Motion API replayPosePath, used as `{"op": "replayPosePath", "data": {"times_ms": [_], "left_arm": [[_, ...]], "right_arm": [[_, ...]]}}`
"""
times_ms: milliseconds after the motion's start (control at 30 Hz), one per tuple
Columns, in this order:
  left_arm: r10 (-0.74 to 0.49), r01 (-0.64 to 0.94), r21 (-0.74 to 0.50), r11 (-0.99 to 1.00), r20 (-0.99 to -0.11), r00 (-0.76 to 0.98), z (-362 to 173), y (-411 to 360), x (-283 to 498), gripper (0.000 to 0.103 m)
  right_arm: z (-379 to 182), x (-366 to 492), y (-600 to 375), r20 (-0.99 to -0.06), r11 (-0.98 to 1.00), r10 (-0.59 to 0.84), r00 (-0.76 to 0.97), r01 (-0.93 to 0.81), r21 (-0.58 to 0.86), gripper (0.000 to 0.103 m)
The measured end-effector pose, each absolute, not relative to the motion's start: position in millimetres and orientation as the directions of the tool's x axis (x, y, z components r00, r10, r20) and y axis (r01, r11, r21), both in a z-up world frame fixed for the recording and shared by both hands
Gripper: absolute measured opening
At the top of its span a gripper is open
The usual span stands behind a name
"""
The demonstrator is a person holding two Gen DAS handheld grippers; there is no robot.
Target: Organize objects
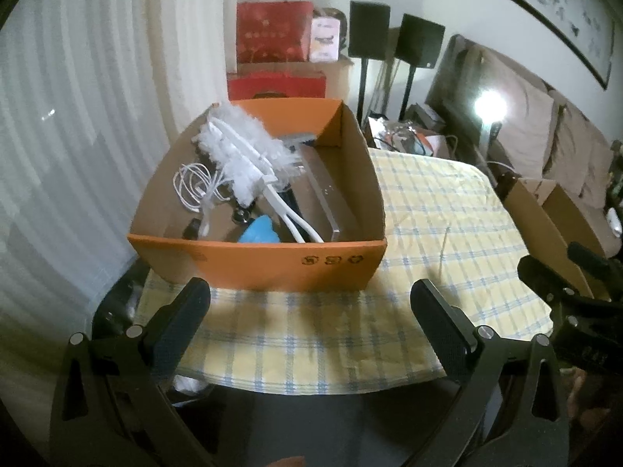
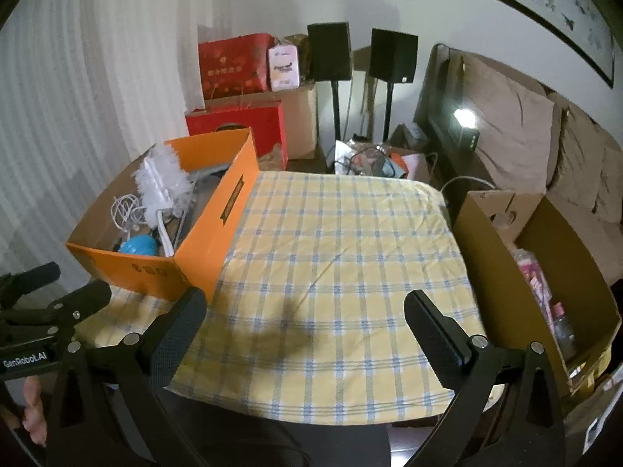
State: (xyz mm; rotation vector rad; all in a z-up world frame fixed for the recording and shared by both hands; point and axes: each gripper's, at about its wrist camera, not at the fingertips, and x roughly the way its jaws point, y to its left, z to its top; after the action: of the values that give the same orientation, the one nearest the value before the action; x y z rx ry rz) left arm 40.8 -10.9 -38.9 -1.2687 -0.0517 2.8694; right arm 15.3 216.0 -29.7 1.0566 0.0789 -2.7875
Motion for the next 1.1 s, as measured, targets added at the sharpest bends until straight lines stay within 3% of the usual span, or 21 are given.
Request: {"op": "replayPosePath", "data": {"times_ms": [1100], "left_arm": [[-0.006, 0.029, -0.019, -0.999, -0.731, -0.683, -38.0, -14.4, 39.6, 0.103]], "right_arm": [[-34.1, 16.1, 215.5, -0.675, -0.985, -0.149, -0.722, 0.170, 0.035, 0.102]]}}
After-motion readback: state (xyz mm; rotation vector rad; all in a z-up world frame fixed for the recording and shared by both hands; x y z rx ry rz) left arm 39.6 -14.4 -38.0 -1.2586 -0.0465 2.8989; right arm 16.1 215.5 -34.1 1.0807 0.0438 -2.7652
